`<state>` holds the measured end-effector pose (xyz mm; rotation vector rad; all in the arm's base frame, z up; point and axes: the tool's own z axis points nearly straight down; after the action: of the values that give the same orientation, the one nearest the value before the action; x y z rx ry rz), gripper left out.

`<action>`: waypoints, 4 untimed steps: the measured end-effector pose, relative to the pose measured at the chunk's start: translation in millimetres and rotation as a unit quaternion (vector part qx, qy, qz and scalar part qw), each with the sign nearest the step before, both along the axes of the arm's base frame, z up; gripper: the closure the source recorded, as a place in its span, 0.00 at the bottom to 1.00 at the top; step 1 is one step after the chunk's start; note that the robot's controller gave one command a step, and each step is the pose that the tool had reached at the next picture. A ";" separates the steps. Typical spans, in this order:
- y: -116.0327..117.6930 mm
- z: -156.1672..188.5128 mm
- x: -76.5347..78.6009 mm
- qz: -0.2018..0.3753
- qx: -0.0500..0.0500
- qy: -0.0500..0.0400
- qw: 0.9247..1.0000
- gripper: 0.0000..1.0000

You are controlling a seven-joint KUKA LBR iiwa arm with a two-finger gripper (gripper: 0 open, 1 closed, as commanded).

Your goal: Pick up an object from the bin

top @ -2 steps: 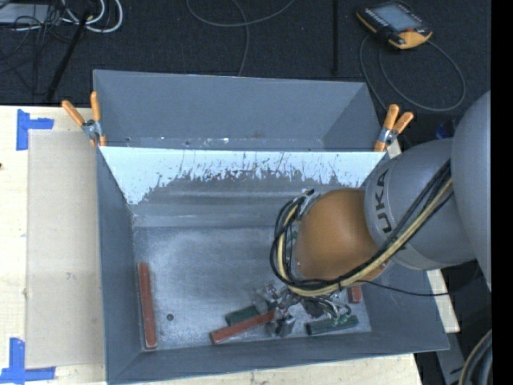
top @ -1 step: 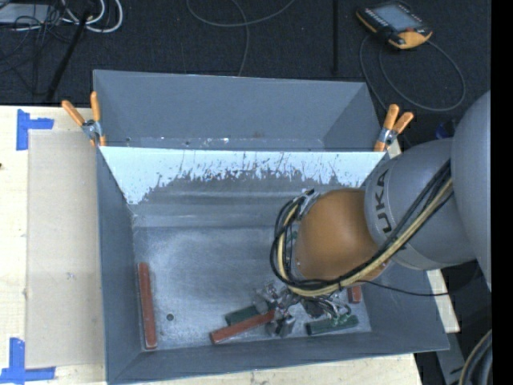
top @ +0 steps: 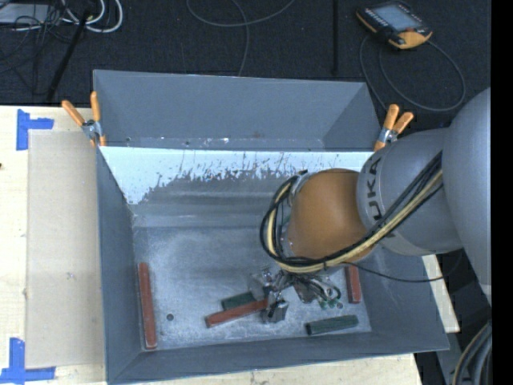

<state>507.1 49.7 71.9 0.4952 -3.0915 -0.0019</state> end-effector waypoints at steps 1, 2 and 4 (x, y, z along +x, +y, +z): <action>-41.9 8.7 -19.8 -0.017 0.001 -0.006 1.000 1.00; 12.3 -1.7 71.3 -0.017 0.001 -0.006 1.000 0.00; 42.5 0.9 26.6 -0.026 0.000 -0.006 1.000 0.00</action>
Offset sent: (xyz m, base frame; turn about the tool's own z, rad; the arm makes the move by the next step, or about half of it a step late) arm 0.0707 0.0107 -0.0019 0.0359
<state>533.7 92.3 72.8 0.4157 -3.1149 0.0002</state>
